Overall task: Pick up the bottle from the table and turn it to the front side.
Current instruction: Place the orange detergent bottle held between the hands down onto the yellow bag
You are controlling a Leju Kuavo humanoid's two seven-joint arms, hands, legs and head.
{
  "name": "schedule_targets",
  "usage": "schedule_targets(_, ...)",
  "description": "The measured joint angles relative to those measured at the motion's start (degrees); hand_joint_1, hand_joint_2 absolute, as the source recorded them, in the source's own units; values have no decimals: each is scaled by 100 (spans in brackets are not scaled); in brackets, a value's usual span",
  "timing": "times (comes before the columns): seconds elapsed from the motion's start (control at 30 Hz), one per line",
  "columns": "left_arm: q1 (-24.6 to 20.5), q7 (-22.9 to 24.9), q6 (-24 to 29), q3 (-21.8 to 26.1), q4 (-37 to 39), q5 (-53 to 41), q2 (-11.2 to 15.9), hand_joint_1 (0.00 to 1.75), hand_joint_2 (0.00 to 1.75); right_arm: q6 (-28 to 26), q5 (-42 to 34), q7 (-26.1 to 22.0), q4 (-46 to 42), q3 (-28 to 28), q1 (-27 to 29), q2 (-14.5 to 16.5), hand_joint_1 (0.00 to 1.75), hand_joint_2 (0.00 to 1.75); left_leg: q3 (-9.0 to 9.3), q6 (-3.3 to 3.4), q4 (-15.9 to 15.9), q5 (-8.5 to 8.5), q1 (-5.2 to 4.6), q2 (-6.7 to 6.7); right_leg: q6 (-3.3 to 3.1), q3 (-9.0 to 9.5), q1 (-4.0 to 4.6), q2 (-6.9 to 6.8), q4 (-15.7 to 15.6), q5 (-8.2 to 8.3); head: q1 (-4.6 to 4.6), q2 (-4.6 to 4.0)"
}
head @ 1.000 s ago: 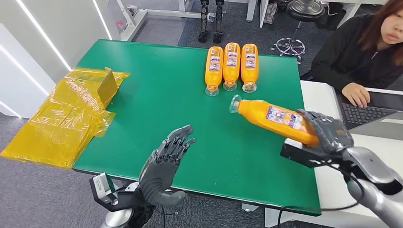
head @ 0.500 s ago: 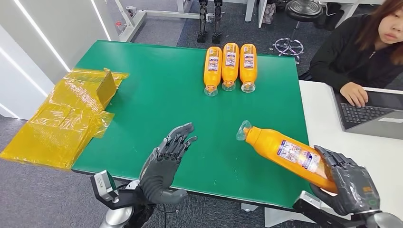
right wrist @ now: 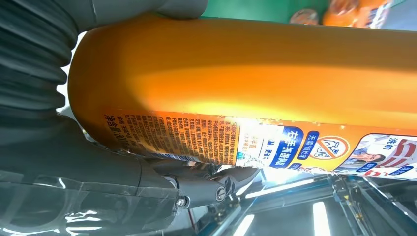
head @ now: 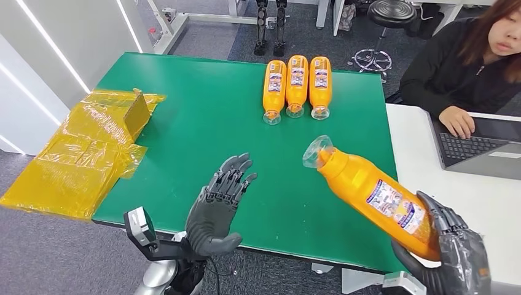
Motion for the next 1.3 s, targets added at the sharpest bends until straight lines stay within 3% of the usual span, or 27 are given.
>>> schedule_targets(0.2,-14,46,-79,-198,23,72,-56,0,175,-231,437,81,124,692,-75,457,175,175,0,0,-1,0,1,5,-1,0,1,4,2,0,-1,0)
schedule_targets(0.43,-139,207,-182,-320,21,209,-143,0,175,-82,397,74,570,1511,-683,1163,175,175,6,-1,-1,1,1,19,-4,2,1,16,5,3,-1,0)
schedule_targets(0.83,-480,345,-197,-351,-42,338,-305,0,175,-61,182,30,1365,2217,-1213,2250,175,175,5,-2,-1,2,1,17,-5,4,1,15,8,4,0,0)
schedule_targets(1.07,-568,512,-186,-351,-19,440,-345,0,175,167,265,15,1554,2509,-1328,2668,175,175,6,-2,-2,2,1,17,-5,3,1,15,8,4,-1,0)
schedule_targets(1.3,-605,707,-106,-343,336,647,-347,0,175,203,339,-51,1559,2663,-1344,2775,175,175,6,-2,-1,2,0,18,-4,3,0,17,6,4,1,0)
